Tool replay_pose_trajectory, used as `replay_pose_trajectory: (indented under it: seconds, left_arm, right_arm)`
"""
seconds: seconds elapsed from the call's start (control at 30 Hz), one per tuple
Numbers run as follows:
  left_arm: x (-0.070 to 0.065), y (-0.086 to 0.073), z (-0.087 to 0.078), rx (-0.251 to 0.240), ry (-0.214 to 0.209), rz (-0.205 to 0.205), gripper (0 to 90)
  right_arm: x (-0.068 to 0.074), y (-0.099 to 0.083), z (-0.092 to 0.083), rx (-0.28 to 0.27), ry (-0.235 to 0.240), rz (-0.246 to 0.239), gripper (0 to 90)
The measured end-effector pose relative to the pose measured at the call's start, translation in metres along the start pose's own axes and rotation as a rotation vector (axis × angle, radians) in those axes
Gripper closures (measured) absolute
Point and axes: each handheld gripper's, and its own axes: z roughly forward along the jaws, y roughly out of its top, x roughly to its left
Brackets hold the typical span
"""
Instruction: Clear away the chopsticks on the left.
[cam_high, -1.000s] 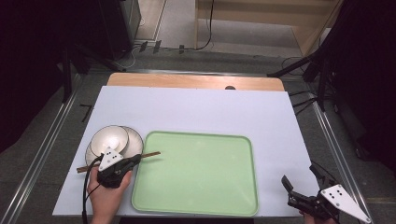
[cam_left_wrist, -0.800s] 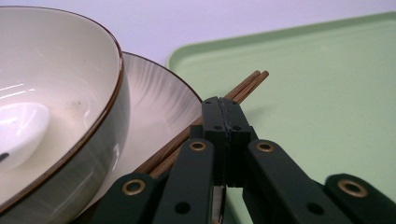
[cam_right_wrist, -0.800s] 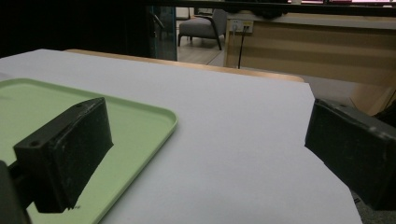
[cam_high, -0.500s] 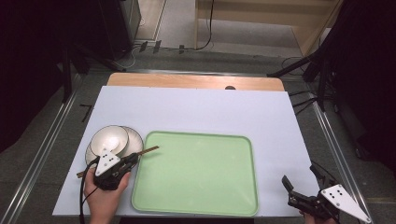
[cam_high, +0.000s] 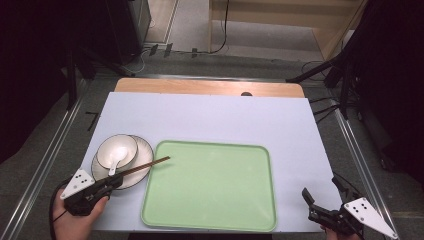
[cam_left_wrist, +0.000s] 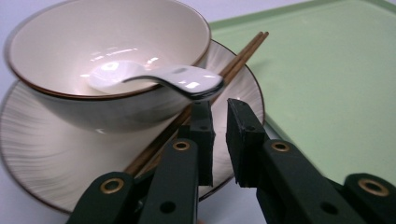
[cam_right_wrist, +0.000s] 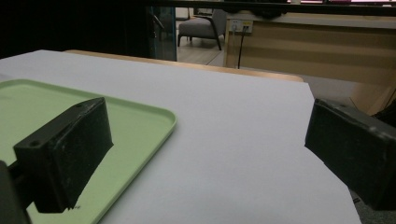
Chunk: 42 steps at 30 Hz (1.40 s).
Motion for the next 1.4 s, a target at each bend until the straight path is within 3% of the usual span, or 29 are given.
replay_pose_trajectory:
  seconds: [0.13,0.4,0.6,0.83,1.4]
  left_arm:
    - [0.012,-0.001,-0.007,0.010,-0.008,0.023,78.2]
    - [0.026,-0.004,-0.011,0.017,-0.012,0.029,73.1]
    - [0.028,-0.004,-0.006,0.051,-0.028,0.041,72.8]
    - [0.030,-0.003,-0.005,0.054,-0.028,0.026,72.2]
    - [0.029,-0.002,-0.004,0.078,-0.045,0.042,72.2]
  right_arm:
    - [0.000,0.000,0.000,0.001,0.001,-0.002,0.8]
    - [0.000,-0.001,0.001,0.004,0.002,-0.004,0.8]
    - [0.001,-0.001,0.002,0.006,0.004,-0.005,0.8]
    - [0.000,-0.001,0.002,0.010,0.003,-0.004,0.8]
    - [-0.001,-0.001,0.001,0.008,0.004,0.005,0.8]
